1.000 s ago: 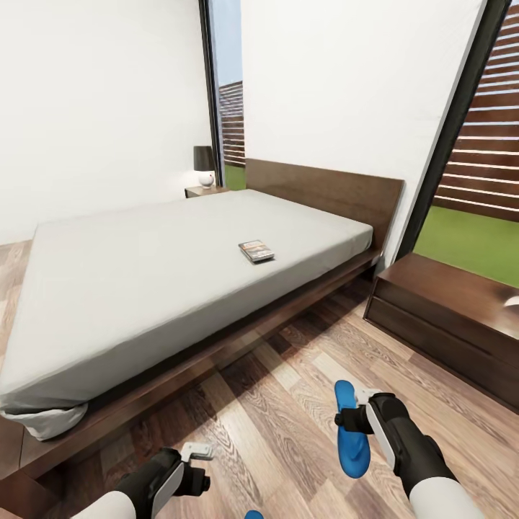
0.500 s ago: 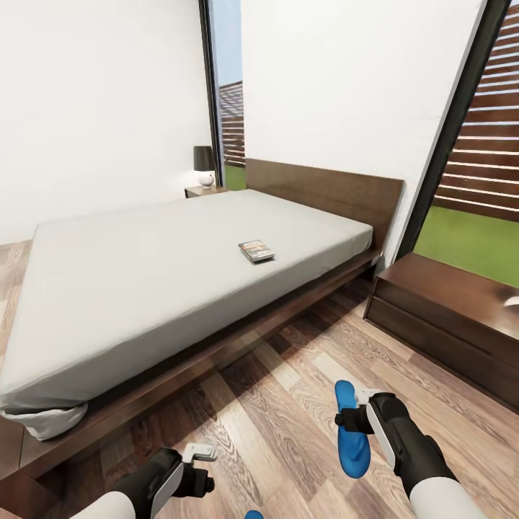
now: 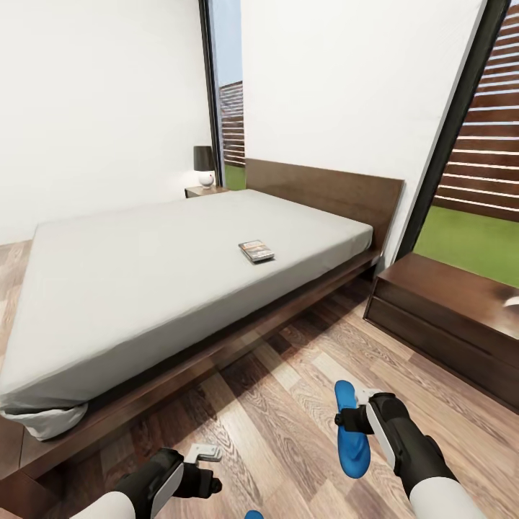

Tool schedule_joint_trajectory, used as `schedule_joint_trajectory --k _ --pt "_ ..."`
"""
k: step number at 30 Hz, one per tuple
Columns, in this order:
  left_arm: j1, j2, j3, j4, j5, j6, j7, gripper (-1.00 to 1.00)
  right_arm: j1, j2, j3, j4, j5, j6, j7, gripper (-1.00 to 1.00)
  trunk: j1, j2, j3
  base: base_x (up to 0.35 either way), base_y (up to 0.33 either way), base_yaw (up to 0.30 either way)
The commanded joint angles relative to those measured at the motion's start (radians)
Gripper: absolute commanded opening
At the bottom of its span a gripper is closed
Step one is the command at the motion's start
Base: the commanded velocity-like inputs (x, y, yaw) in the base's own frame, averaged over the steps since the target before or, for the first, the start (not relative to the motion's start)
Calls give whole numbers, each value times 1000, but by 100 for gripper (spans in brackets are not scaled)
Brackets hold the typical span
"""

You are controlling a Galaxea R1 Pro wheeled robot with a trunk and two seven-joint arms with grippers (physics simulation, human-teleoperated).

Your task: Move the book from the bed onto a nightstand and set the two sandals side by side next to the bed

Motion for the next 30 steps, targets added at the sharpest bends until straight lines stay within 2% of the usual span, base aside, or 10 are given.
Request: schedule_joint_trajectory --k 1,17,30 --pt "-1 1 -7 -1 10 4 -4 100 0 0 -2 -1 2 4 5 -100 0 0 -1 0 0 0" --pt "-1 2 -9 -2 10 -5 -159 100 0 -1 -2 -1 1 4 5 -100 0 0 -1 0 0 0" --pt "-1 2 -9 -3 10 -7 -175 100 0 -1 -2 -1 1 4 5 -100 0 0 -1 0 0 0"
